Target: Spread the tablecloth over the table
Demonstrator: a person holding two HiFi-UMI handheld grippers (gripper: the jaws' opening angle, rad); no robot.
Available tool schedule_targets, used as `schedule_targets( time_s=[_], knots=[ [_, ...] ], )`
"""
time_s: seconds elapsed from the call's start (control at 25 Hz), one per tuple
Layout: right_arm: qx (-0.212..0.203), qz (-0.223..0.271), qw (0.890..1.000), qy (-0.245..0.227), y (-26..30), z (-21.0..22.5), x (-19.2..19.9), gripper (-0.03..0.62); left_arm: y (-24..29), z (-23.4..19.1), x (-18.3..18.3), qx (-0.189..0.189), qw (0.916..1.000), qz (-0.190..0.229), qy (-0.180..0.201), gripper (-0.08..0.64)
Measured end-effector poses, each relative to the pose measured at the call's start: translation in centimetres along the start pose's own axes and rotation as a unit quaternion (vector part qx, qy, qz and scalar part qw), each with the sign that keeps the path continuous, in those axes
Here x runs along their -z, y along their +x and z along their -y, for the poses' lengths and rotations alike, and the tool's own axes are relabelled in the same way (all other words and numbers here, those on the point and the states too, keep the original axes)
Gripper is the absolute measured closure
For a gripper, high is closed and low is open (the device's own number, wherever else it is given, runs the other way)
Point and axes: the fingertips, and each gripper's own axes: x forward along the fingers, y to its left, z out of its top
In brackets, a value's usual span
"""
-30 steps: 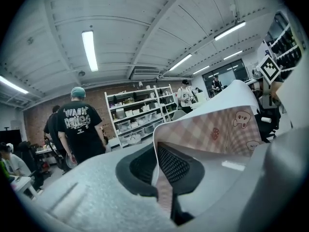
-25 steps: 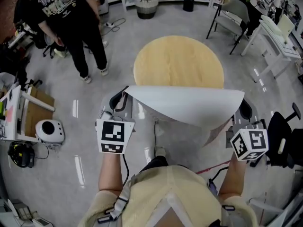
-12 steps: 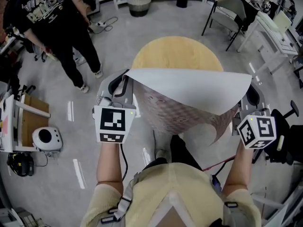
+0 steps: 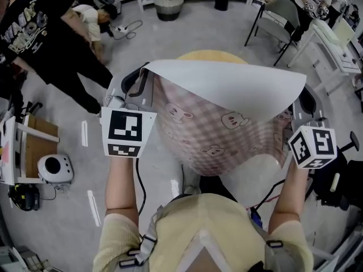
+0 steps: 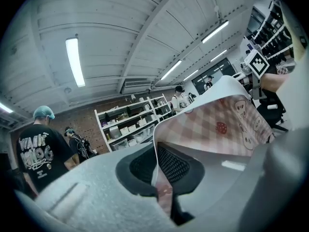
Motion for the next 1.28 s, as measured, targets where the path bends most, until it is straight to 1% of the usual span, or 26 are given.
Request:
schedule_targets(
  time_s=[0.2, 0.32, 0.44, 0.56, 0.76, 0.88, 1.04, 1.16, 1.28],
  knots=[
    [-0.011, 0.013, 1.000, -0.015, 2.3, 1.0, 0.4, 0.581, 2.3, -0.8, -0.4, -0.007, 0.9997, 0.000, 0.023, 0.554],
    [-0.019, 0.015, 0.999, -0.022, 3.6, 1.3, 0.9, 0.581, 3.5, -1.3, -0.4, -0.014, 0.9995, -0.001, 0.029, 0.554],
    [-0.025, 0.015, 0.999, -0.024, 5.8, 2.6, 1.4, 0.580, 5.8, -1.7, -0.8, -0.019, 0.9991, -0.005, 0.037, 0.554],
    [-0.030, 0.014, 0.999, -0.019, 9.5, 4.8, 1.7, 0.580, 9.8, -2.6, -1.6, -0.022, 0.9986, -0.012, 0.046, 0.554],
    [-0.056, -0.016, 0.998, -0.009, 19.0, 10.5, 3.0, 0.578, 20.1, -4.3, -2.5, -0.016, 0.9976, -0.045, 0.051, 0.552],
    [-0.066, -0.034, 0.997, -0.008, 22.4, 12.3, 5.2, 0.577, 24.4, -4.1, -1.5, -0.006, 0.9956, -0.070, 0.061, 0.552],
    [-0.073, -0.064, 0.995, 0.002, 25.9, 14.0, 9.5, 0.575, 29.3, -2.9, 1.2, 0.013, 0.9906, -0.110, 0.080, 0.552],
    [-0.076, -0.084, 0.993, 0.016, 27.9, 14.9, 12.8, 0.575, 32.4, -1.9, 3.5, 0.030, 0.9863, -0.135, 0.090, 0.552],
    [-0.081, -0.102, 0.991, 0.024, 29.5, 14.9, 17.1, 0.574, 35.1, -0.6, 6.9, 0.045, 0.9822, -0.157, 0.093, 0.551]
  ],
)
